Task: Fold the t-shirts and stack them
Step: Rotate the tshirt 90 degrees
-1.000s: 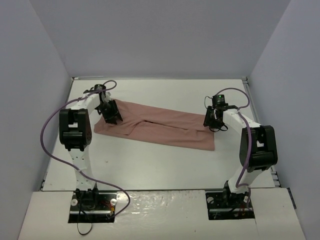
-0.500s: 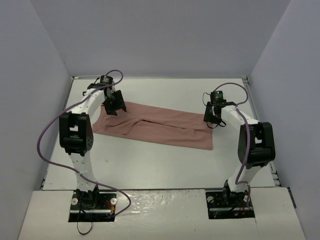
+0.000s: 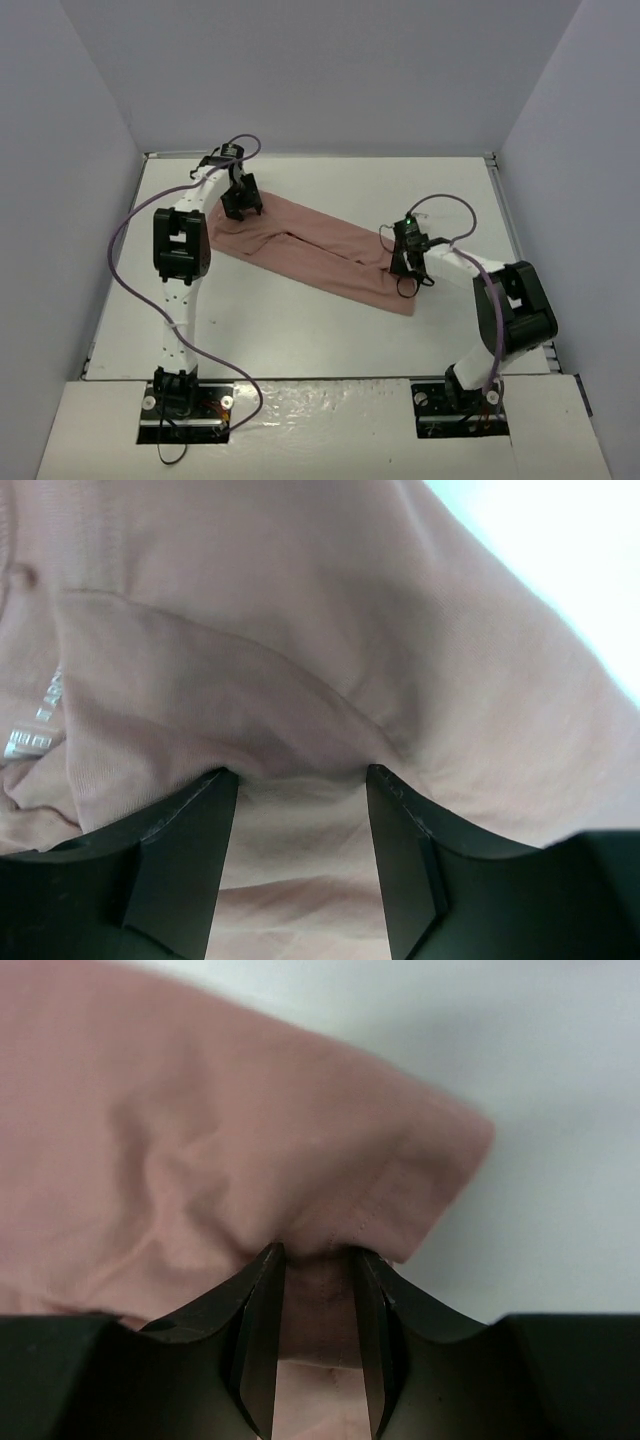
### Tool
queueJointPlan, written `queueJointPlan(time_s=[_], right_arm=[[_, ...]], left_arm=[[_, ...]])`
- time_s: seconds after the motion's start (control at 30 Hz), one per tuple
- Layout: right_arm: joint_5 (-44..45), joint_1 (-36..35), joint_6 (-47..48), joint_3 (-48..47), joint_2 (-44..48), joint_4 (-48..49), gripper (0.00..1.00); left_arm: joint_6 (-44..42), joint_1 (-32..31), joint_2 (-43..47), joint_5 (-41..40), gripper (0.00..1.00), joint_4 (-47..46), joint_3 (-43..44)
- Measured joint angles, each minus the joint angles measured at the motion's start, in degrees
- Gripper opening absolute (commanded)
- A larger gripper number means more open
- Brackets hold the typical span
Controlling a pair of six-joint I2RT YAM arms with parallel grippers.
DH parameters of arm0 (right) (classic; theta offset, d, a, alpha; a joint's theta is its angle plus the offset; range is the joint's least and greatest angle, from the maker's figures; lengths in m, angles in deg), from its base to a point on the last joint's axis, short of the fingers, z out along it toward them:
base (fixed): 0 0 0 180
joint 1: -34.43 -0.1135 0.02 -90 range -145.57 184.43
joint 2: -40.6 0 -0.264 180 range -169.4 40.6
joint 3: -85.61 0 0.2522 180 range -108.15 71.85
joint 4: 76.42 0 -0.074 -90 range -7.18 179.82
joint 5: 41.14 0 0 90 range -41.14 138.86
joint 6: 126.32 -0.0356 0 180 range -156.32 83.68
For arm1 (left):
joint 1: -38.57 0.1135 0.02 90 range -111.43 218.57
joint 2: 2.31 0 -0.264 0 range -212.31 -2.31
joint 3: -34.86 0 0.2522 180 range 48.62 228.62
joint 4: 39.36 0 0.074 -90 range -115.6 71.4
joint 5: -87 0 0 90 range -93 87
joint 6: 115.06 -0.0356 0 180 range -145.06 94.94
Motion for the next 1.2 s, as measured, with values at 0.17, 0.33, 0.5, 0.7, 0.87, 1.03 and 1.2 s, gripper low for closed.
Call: queueJointPlan(time_s=[0.17,0.33,0.5,0.7,0.87,1.03,1.2], right_arm=[[1.9,-18.9,-12.3,9.3,9.8,-1.2,0.31],[0.3,-42.2,-24.9,9.7,11.9,-4.8,0.32],[1.5,-50.5,-28.0,2.6,10.4,-11.1,0.32],[5.4,-48.1,-23.6,-5.9,10.4,-15.7,0.34],[6.5,-37.2,-16.9,-8.9,11.4,-16.9,0.35],[6.2,-29.2,-12.3,-10.3,11.5,-17.9,0.35],[4.9,-28.4,-10.0,-12.1,7.1,-18.2,0.34]], left_arm=[[-1.3,-1.7,-10.9,0.3,0.51,1.1,18.9],[-1.8,-5.1,-22.2,2.1,0.52,-0.4,38.3],[-2.6,-9.5,-22.9,4.6,0.57,-5.9,38.1],[-6.1,-13.7,-8.9,3.4,0.64,-8.9,19.5],[-7.9,-13.1,12.7,-1.5,0.64,-9.9,0.1],[-6.8,-10.6,34.5,-3.3,0.64,-11.5,-20.5],[-3.6,-11.5,47.3,-2.0,0.64,-10.1,-38.5]])
